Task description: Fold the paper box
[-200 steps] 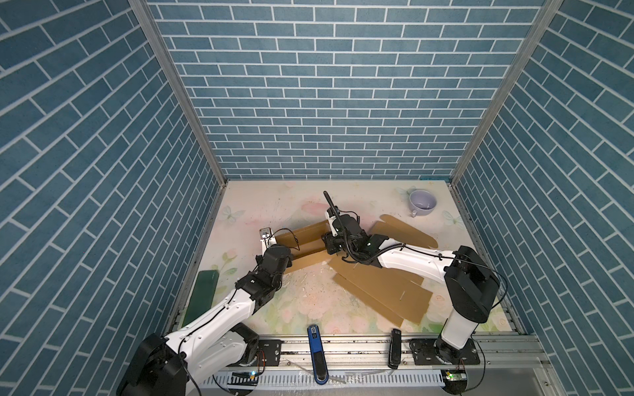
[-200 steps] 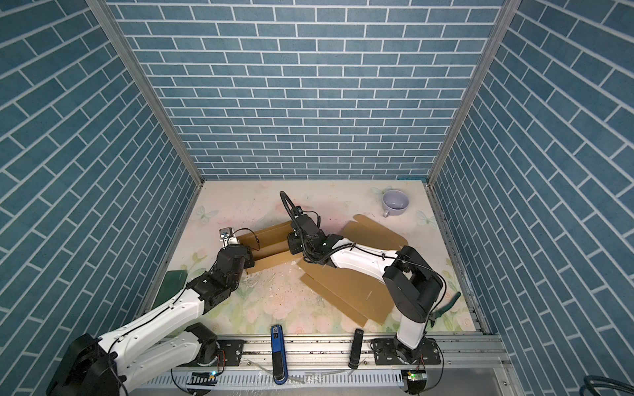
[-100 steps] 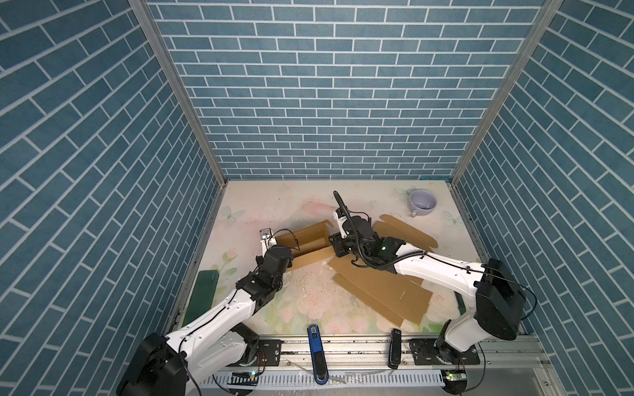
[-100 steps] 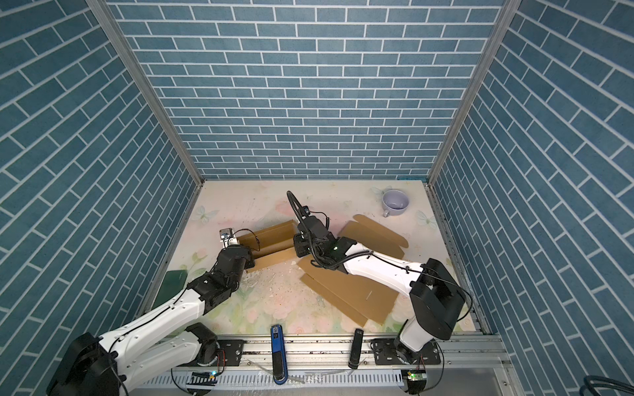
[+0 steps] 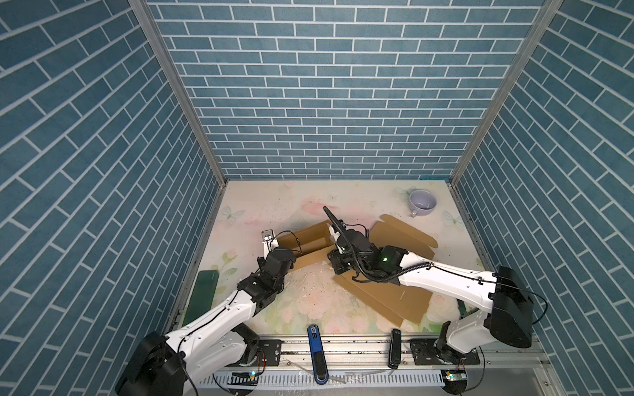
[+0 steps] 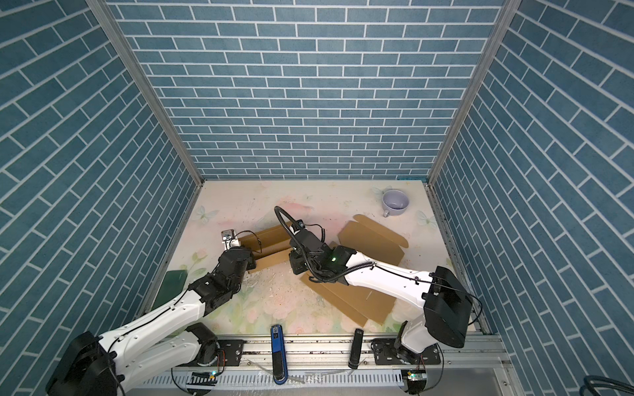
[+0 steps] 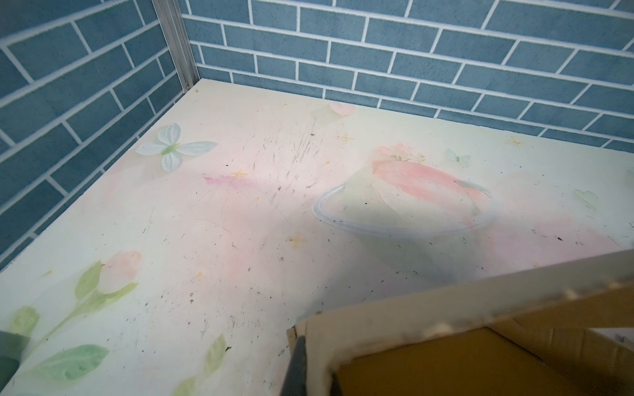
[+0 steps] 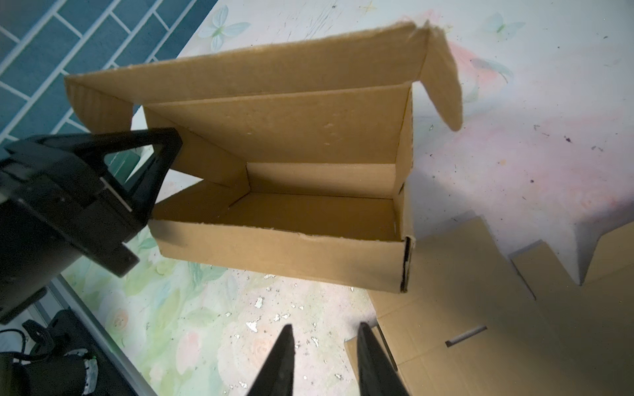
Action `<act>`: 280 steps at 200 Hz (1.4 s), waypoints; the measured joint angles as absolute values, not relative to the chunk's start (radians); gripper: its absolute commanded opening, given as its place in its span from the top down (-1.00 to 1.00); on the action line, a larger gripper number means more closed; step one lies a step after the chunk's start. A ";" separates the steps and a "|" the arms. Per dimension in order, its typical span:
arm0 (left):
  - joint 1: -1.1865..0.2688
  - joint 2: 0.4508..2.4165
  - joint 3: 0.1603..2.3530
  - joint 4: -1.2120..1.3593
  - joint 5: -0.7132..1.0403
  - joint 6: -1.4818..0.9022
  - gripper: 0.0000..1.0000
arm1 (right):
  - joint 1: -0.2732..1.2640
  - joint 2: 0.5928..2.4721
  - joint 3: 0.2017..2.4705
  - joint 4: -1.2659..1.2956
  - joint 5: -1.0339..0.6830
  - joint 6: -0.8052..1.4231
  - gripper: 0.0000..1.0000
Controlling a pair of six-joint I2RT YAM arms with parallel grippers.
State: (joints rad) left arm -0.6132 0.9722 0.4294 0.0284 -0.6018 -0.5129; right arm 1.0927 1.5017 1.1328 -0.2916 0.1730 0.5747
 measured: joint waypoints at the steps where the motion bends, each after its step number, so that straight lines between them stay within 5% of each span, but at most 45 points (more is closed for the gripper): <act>1: -0.614 0.972 0.429 0.029 -0.603 -0.513 1.00 | 1.093 1.502 1.133 -0.293 0.173 0.577 0.27; 46: -0.641 0.945 0.398 0.045 -0.634 -0.513 1.00 | 1.081 1.496 1.183 -0.368 0.210 0.810 0.00; 169: -0.652 0.875 0.329 0.096 -0.655 -0.504 1.00 | 1.056 1.671 1.620 -0.491 0.221 0.965 0.06; 234: -0.655 0.882 0.321 0.126 -0.655 -0.504 1.00 | 1.055 1.783 1.648 -0.463 0.200 0.956 0.24; 280: -0.660 0.888 0.321 0.133 -0.659 -0.501 1.00 | 1.055 1.786 1.698 -0.531 0.192 0.999 0.14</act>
